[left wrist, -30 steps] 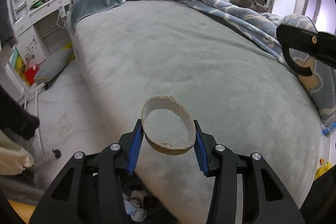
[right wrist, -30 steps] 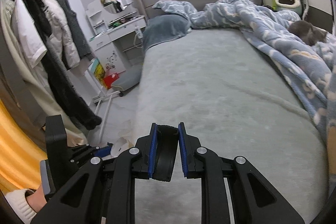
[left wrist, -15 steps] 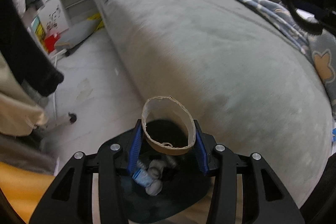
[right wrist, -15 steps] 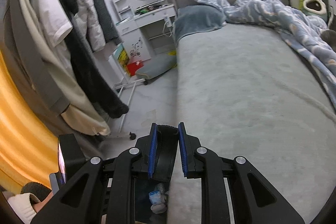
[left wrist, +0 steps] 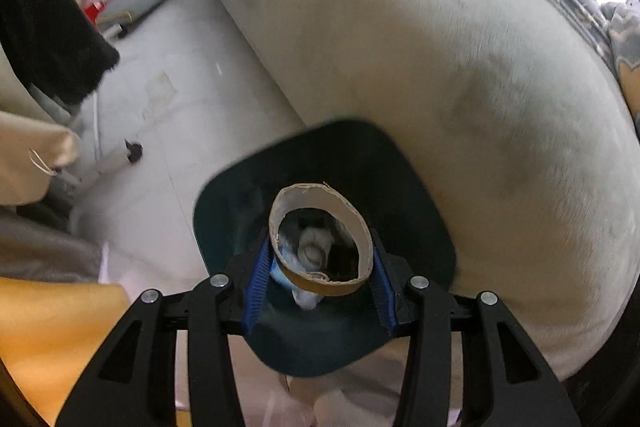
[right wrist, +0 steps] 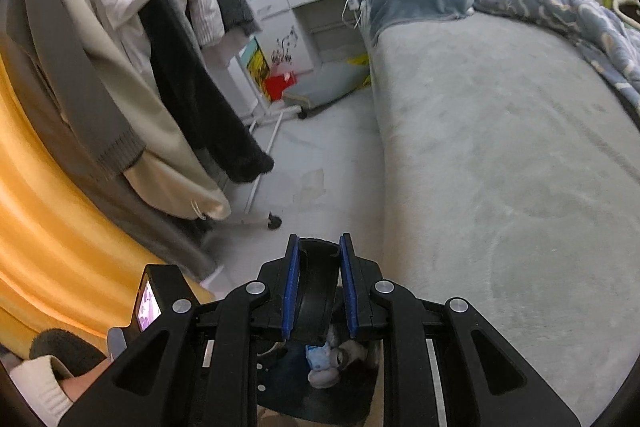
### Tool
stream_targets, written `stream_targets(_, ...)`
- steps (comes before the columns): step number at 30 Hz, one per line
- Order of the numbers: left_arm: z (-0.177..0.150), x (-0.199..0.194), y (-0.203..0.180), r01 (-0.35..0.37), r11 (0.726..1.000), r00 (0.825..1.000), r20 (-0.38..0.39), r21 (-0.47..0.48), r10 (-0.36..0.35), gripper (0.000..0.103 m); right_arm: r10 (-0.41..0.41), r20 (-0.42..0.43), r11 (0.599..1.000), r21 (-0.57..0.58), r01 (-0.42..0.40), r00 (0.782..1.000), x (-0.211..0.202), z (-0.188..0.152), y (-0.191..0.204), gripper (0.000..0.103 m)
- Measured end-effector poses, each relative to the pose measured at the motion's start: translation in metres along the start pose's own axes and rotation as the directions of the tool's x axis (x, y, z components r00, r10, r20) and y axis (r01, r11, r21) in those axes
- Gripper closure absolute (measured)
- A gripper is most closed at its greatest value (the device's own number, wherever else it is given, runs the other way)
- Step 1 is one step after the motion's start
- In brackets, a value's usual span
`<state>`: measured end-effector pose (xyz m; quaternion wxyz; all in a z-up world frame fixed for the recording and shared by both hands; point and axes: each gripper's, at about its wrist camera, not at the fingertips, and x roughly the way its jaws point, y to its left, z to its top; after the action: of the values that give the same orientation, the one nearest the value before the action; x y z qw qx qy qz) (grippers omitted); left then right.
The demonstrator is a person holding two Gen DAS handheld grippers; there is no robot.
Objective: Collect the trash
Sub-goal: 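Open the left tool over the bin while the right tool opens to drop the clip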
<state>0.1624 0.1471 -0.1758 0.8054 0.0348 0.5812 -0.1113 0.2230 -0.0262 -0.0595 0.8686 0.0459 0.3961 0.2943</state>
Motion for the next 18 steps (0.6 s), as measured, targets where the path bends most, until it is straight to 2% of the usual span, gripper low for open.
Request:
stream_targets(6, -0.014, 0.016, 0.005, 0.022, 1.000, 0.996, -0.091, 0.012, -0.021, 0.053, -0.002, -0.062, 1.000, -0.006, 0.001, 0.998, 0.027, -0.007, 0.006, 0.083)
stream_targets(10, -0.020, 0.019, 0.012, 0.033, 0.999, 0.993, -0.115, -0.005, -0.033, 0.052, -0.005, -0.108, 1.000, -0.009, 0.004, 0.994, 0.048, -0.013, 0.008, 0.083)
stream_targets(12, -0.021, 0.020, 0.019, 0.036, 0.999, 0.992, -0.121, -0.026, -0.038, 0.040, -0.009, -0.134, 1.000, -0.012, 0.007, 0.991, 0.058, -0.017, 0.008, 0.083)
stream_targets(18, -0.022, 0.014, 0.035, 0.030, 0.997, 0.995, -0.090, -0.076, -0.037, 0.027, -0.031, -0.214, 0.999, -0.038, 0.023, 0.976, 0.088, -0.033, 0.010, 0.083)
